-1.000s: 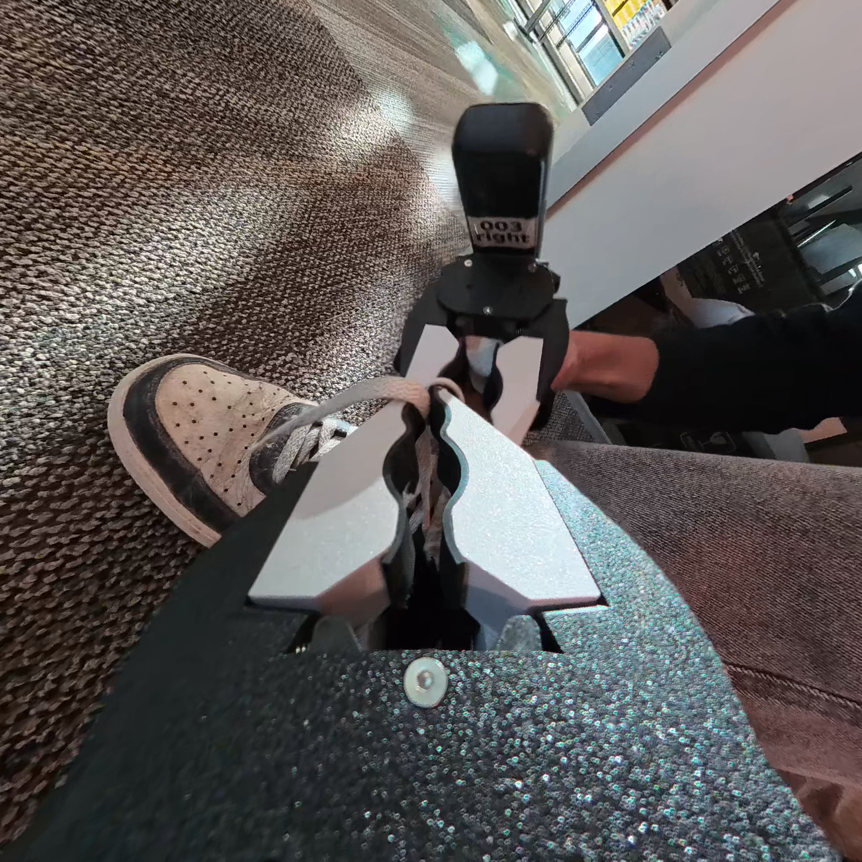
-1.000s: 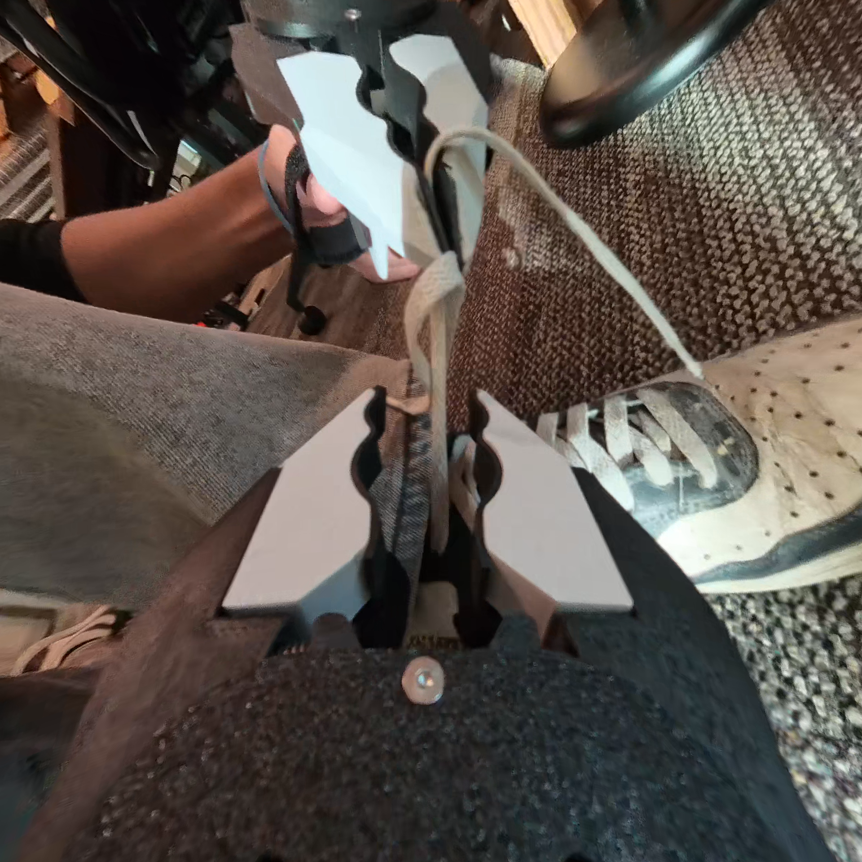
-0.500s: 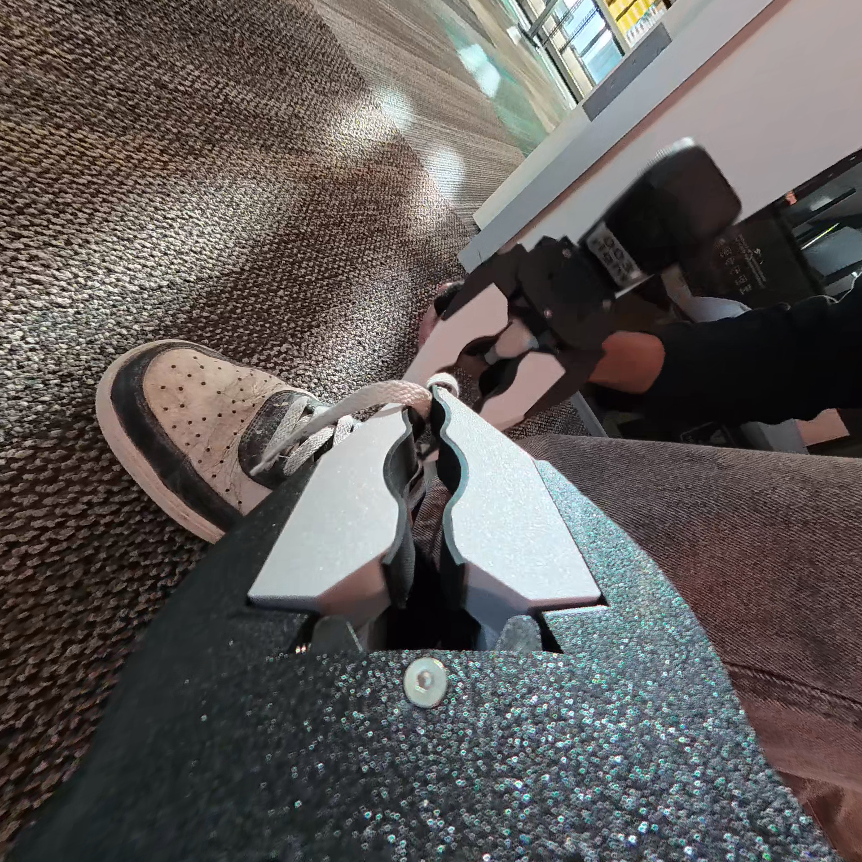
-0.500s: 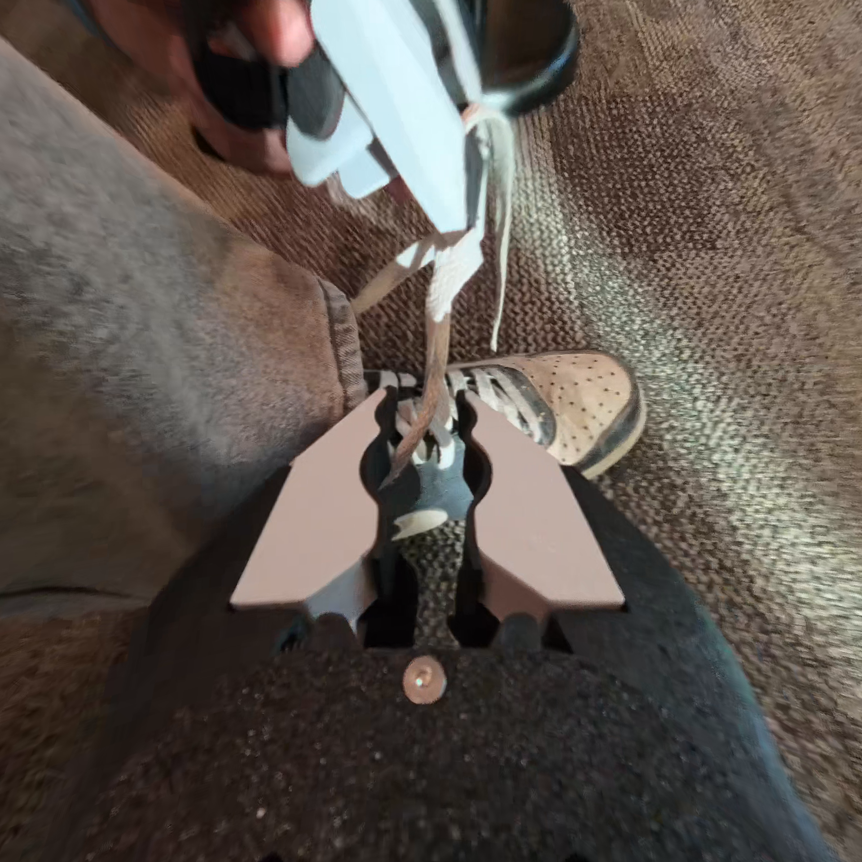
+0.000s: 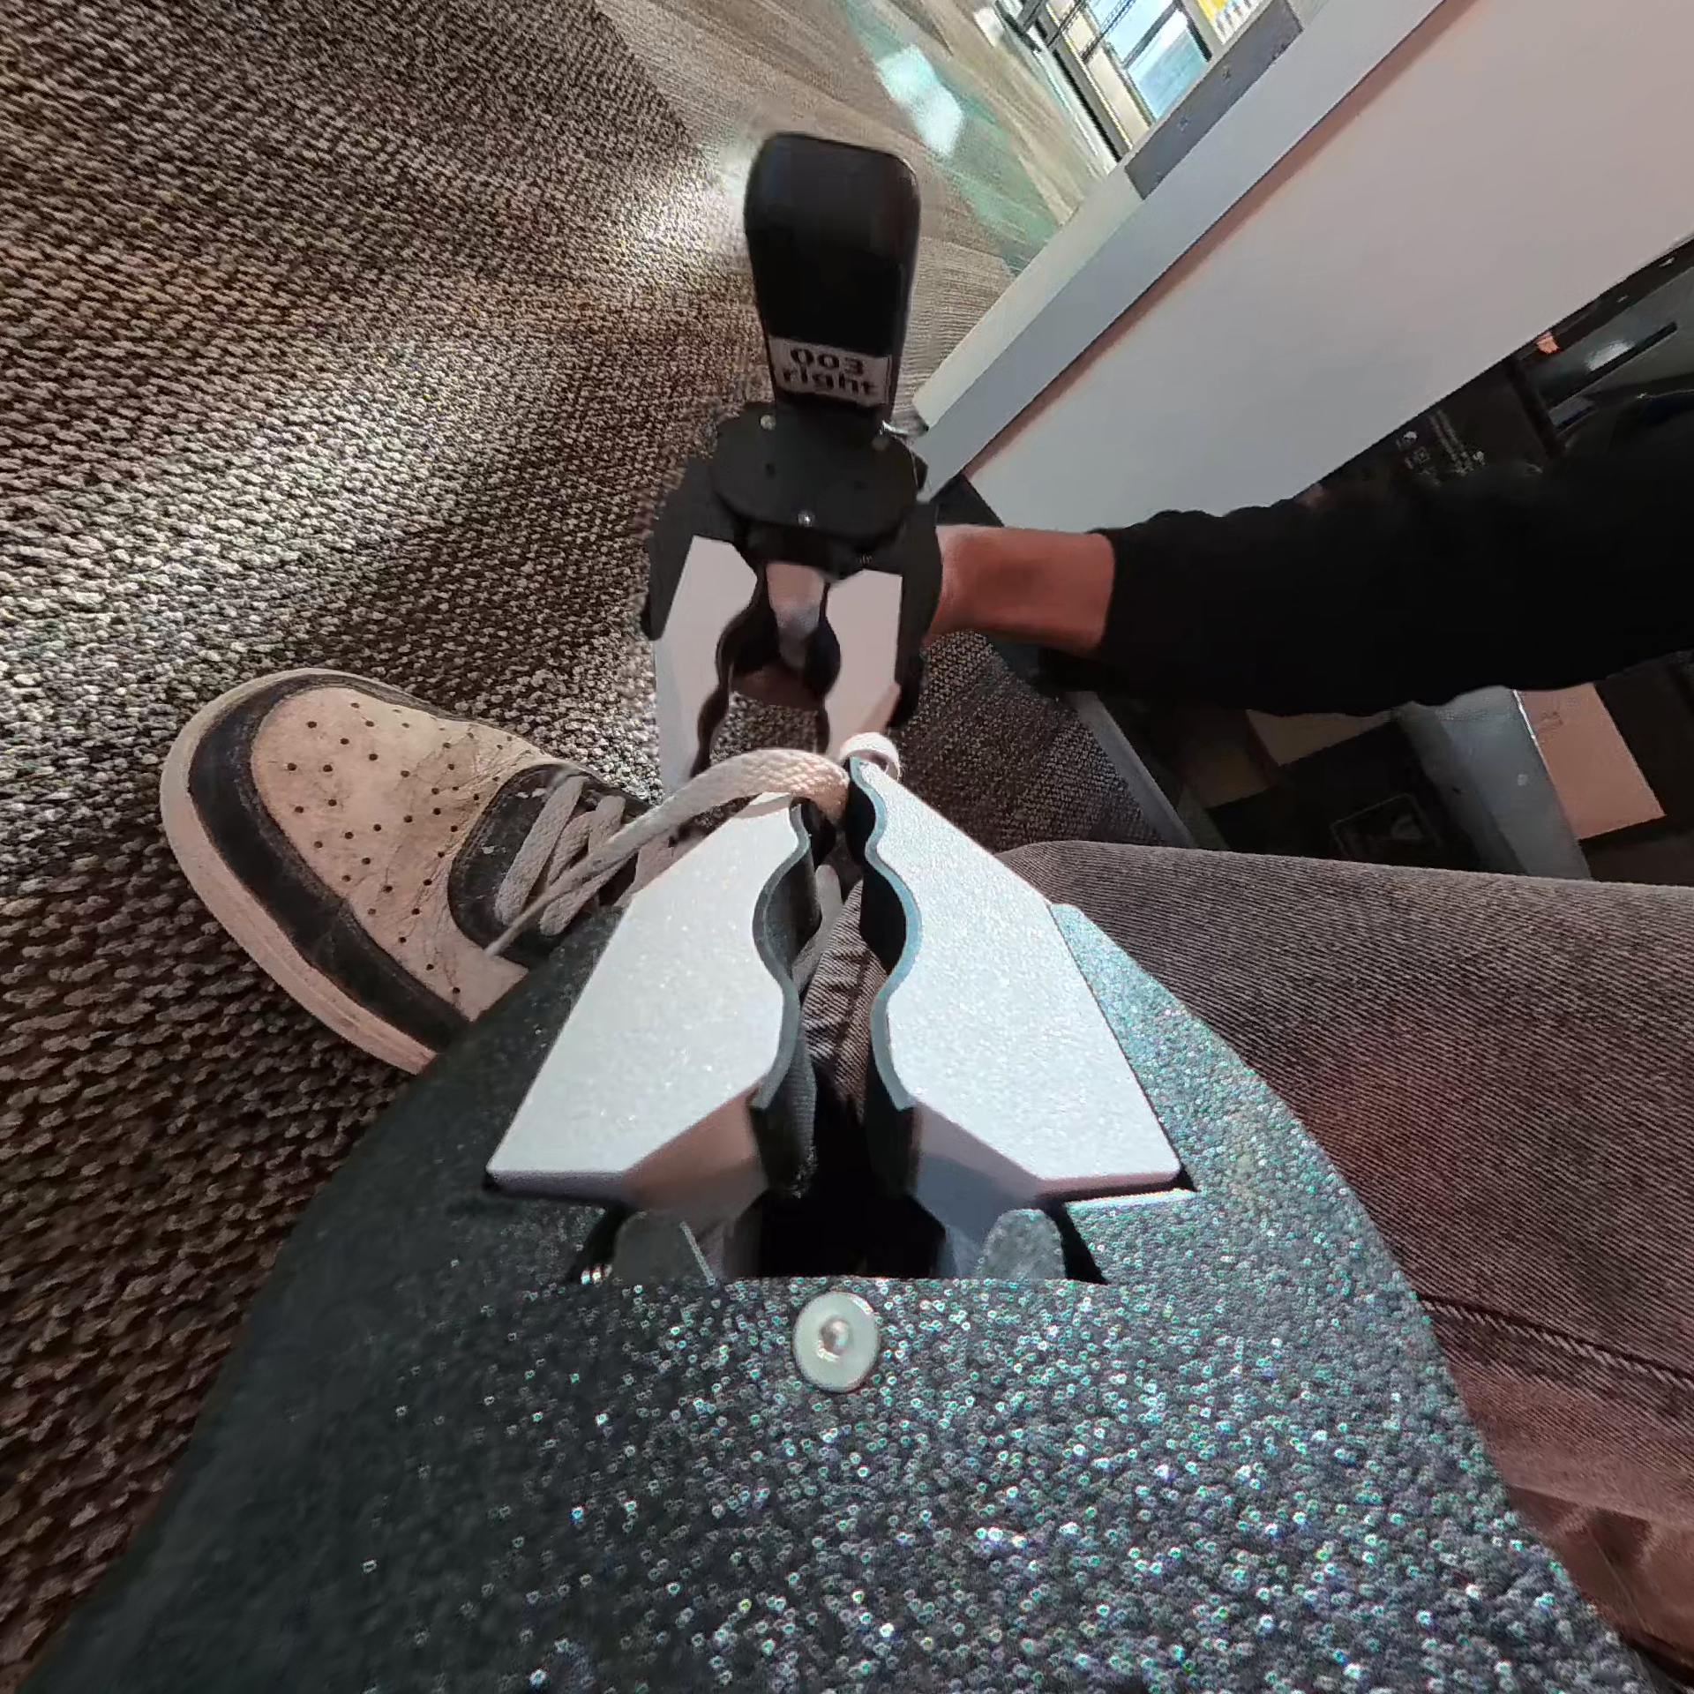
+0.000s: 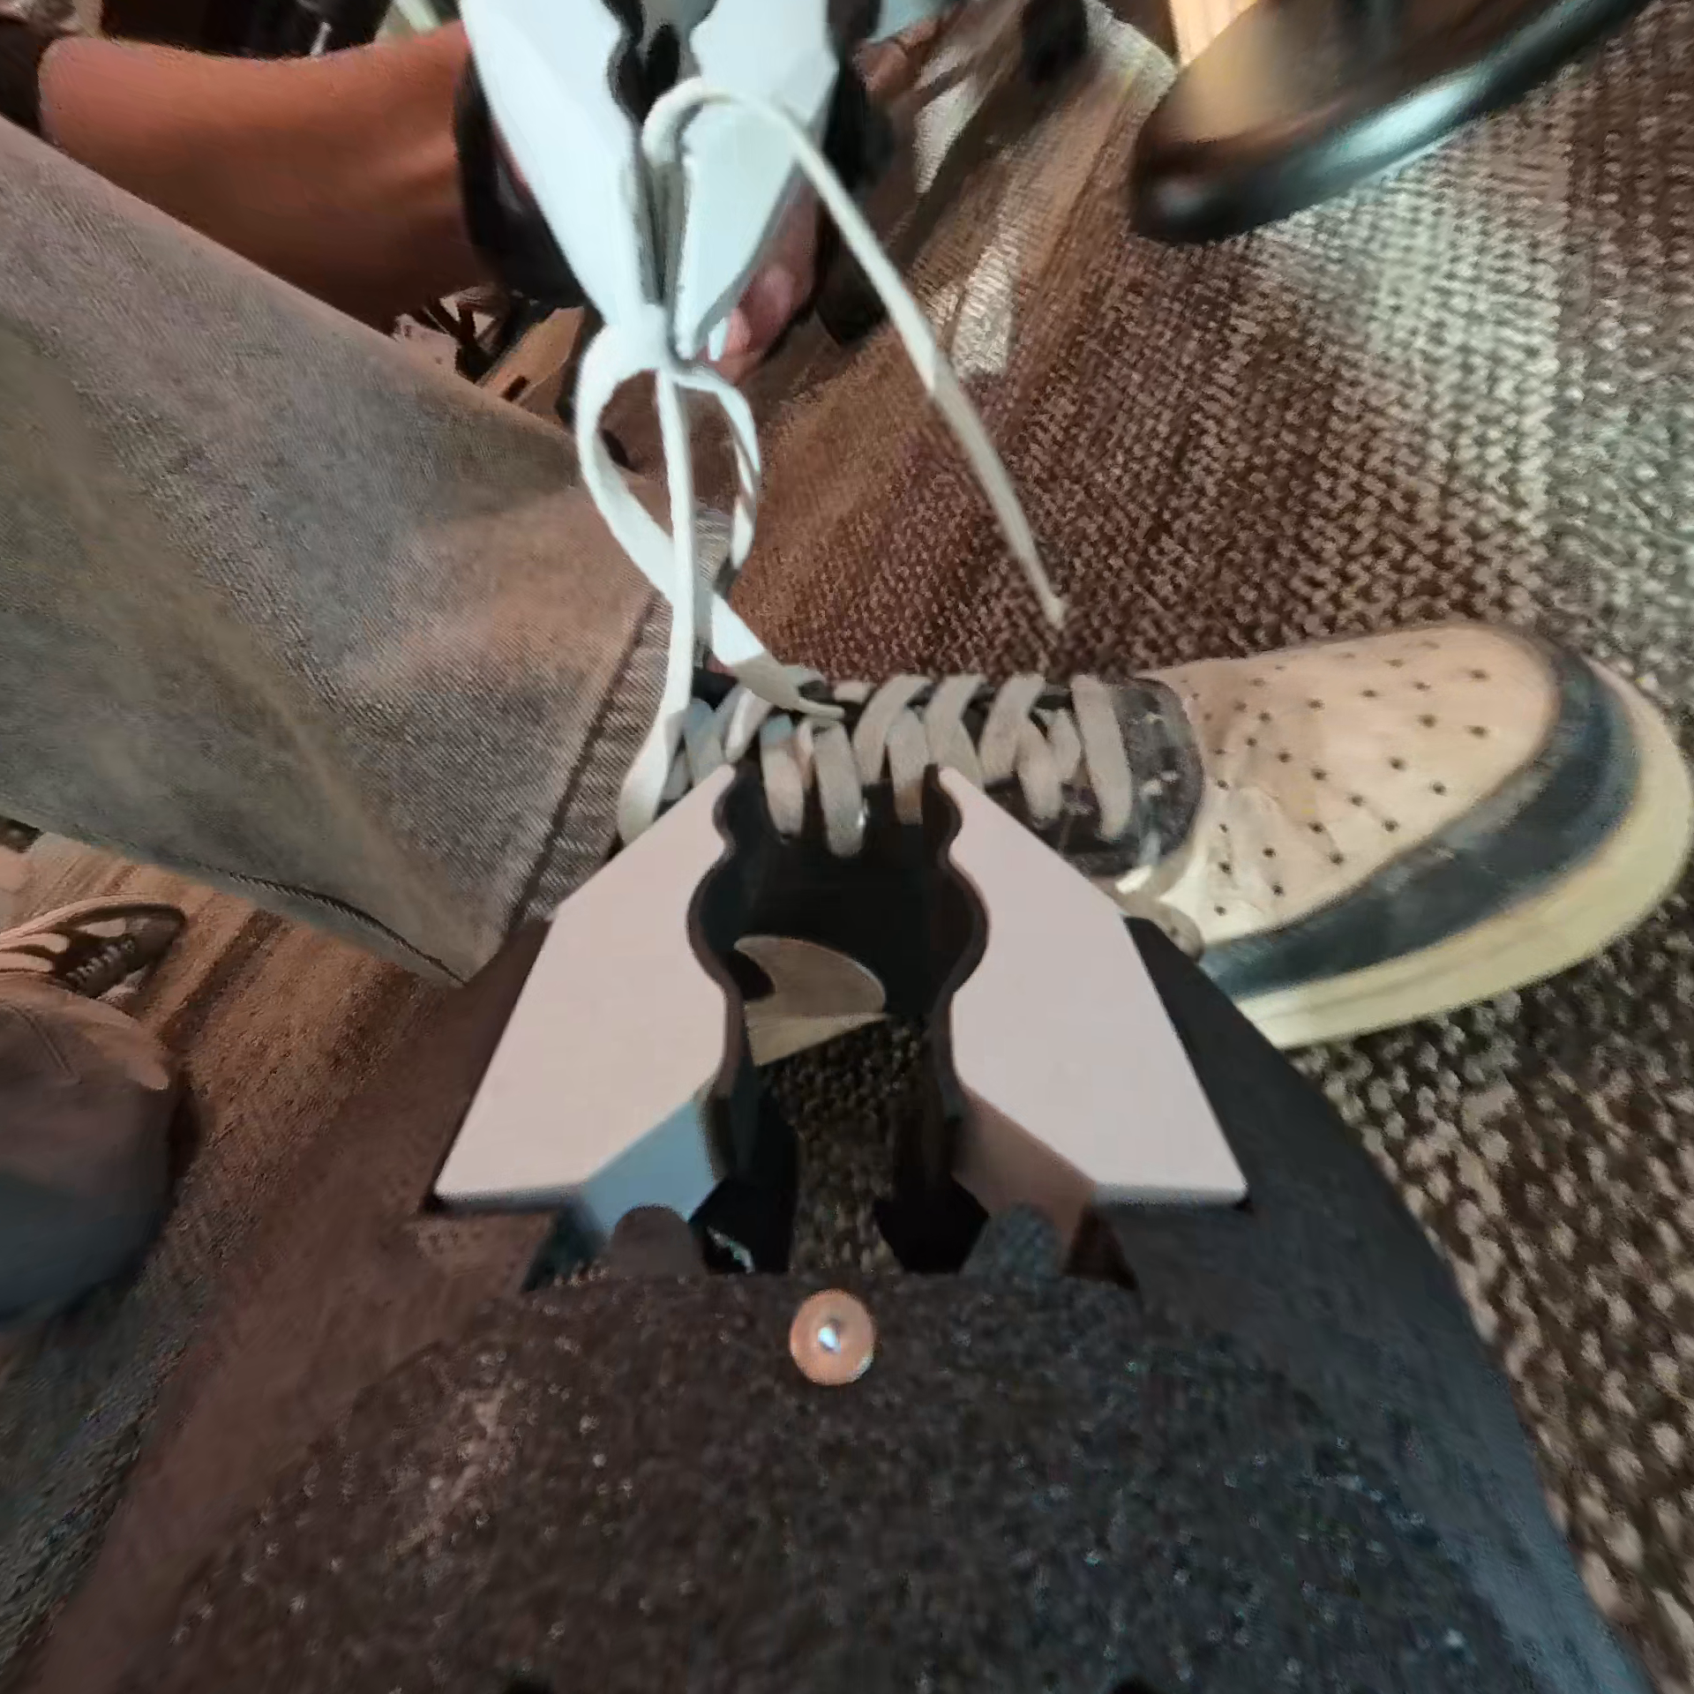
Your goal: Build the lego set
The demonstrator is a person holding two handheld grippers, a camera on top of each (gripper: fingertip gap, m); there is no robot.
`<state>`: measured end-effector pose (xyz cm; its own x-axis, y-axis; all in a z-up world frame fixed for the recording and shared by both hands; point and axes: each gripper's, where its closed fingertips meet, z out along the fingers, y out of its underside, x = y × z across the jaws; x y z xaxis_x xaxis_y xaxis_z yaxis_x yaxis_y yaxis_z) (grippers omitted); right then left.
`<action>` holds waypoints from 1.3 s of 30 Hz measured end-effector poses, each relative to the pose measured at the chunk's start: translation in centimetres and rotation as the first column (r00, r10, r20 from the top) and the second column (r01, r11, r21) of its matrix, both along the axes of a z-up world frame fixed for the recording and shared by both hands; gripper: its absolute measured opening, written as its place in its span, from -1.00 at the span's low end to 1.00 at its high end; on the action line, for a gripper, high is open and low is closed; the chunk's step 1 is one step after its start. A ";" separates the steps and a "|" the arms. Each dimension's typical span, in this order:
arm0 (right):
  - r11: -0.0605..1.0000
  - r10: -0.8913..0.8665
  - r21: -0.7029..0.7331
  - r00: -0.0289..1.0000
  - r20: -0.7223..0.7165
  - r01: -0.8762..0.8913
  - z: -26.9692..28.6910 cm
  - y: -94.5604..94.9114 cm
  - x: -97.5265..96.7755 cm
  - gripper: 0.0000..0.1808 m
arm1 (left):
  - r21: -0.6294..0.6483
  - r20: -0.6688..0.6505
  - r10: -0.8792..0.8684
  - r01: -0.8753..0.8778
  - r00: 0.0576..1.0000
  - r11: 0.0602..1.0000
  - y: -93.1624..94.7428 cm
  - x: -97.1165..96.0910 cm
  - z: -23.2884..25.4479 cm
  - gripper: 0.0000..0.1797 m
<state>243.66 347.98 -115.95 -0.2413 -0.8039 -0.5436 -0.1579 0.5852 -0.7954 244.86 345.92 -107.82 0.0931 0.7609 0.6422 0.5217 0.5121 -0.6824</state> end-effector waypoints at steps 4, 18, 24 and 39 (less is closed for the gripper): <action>0.999 -0.010 -0.044 0.996 0.090 0.014 2.1 0.1 1.4 -0.59 | -0.003 -0.001 0.004 -0.004 1.000 1.000 -0.3 -0.1 0.1 -1.00; 0.993 -0.090 -0.069 0.990 0.108 0.098 2.4 0.1 2.5 -0.99 | 0.007 0.001 0.014 -0.014 1.000 1.000 -0.3 -0.1 0.1 -1.00; 0.972 -0.217 -0.119 0.971 -0.097 0.205 1.2 -1.7 -1.3 -0.99 | 0.079 -0.012 0.065 -0.064 0.998 0.995 -0.8 0.6 0.0 -0.97; 0.687 -0.724 0.621 0.435 0.536 0.378 8.2 -3.3 -4.7 -1.00 | 0.579 -0.133 0.478 -0.323 0.868 0.748 -3.6 1.9 -0.8 -1.00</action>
<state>238.94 344.67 -107.71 0.0360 -0.3411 -0.9393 0.8026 0.5698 -0.1762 246.76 342.34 -108.57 0.0768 0.3184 0.9448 0.0301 0.9465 -0.3214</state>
